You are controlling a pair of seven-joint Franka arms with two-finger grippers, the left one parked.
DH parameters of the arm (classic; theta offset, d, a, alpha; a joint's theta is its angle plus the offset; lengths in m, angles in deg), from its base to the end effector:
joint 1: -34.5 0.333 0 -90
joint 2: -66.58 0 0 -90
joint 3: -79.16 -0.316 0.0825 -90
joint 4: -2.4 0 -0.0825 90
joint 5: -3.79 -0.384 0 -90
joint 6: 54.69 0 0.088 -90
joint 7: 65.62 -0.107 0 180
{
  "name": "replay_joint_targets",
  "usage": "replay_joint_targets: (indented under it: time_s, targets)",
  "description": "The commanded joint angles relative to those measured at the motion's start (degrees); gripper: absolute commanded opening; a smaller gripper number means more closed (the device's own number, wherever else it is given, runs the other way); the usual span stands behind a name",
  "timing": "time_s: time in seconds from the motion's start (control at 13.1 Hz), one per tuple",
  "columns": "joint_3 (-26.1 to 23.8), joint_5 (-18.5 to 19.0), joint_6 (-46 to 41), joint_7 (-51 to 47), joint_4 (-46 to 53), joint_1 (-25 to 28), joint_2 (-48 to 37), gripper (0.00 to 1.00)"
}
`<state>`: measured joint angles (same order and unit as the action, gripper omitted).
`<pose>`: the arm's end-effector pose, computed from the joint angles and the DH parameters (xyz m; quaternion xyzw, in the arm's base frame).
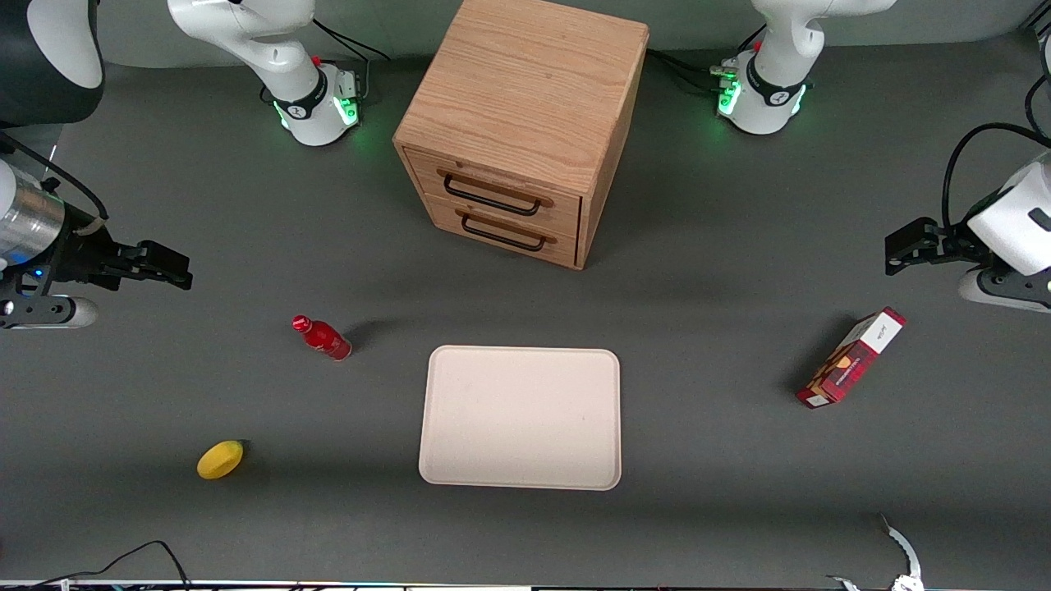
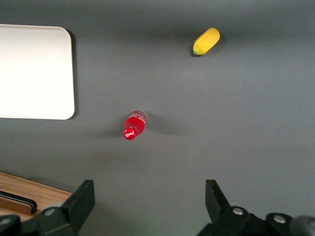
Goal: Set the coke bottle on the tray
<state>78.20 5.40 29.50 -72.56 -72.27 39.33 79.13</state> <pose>0.6083 0.0572 0.6131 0.9995 -0.0112 -0.0249 0.0150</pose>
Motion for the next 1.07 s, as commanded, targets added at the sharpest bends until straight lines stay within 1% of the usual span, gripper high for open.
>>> replay_joint_targets:
  time_s: [0.0, 0.08, 0.61, 0.76, 0.84, 0.99]
  targets:
    - [0.43, -1.69, -1.48, -1.32, 1.54, 0.26, 0.46, 1.0]
    - [0.43, -2.21, -1.48, -1.24, 2.07, 0.35, 0.9, 1.0]
    - [0.35, -2.39, -0.79, -0.54, 2.25, 0.88, 1.43, 1.0]
    - [0.34, -3.01, 0.01, -0.62, 1.99, 1.49, 3.88, 1.0]
    - [0.26, -3.01, 2.19, -0.19, 0.68, 1.4, 4.41, 1.0]
    - [0.17, -3.01, 9.98, -0.18, -7.46, 1.32, 2.94, 1.0]
